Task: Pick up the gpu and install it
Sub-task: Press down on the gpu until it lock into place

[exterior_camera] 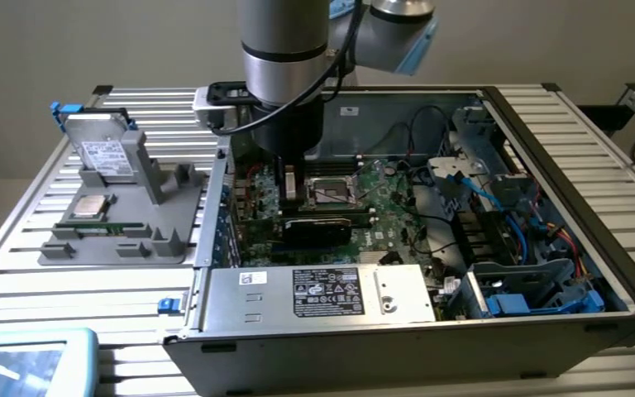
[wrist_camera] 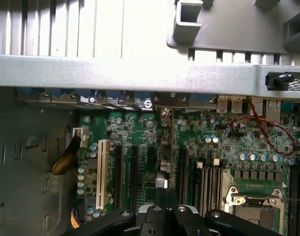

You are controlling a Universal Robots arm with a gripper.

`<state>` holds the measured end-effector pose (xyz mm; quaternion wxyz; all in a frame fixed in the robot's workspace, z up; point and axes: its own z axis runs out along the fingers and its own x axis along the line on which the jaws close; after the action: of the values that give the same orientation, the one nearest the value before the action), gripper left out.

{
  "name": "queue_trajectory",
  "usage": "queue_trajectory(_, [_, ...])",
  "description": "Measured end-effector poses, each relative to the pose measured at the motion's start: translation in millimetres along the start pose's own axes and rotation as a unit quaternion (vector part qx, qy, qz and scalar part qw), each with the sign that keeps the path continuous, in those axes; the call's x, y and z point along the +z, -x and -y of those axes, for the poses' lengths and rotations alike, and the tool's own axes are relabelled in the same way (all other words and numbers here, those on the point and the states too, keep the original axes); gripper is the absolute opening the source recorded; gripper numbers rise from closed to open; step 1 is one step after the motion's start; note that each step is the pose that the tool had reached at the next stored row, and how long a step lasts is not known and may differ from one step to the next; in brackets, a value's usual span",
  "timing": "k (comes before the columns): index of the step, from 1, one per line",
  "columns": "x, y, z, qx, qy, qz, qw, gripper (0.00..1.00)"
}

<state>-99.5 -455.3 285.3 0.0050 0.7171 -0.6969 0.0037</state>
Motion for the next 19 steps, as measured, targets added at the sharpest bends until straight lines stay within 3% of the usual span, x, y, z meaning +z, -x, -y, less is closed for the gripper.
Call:
queue_trajectory(12, [14.9,7.3,-9.5,0.004,-0.0054,-0.0021,1.0,0.11])
queue_trajectory(19, [23.9,9.5,-11.9,0.006,-0.0057,-0.005,1.0,0.11])
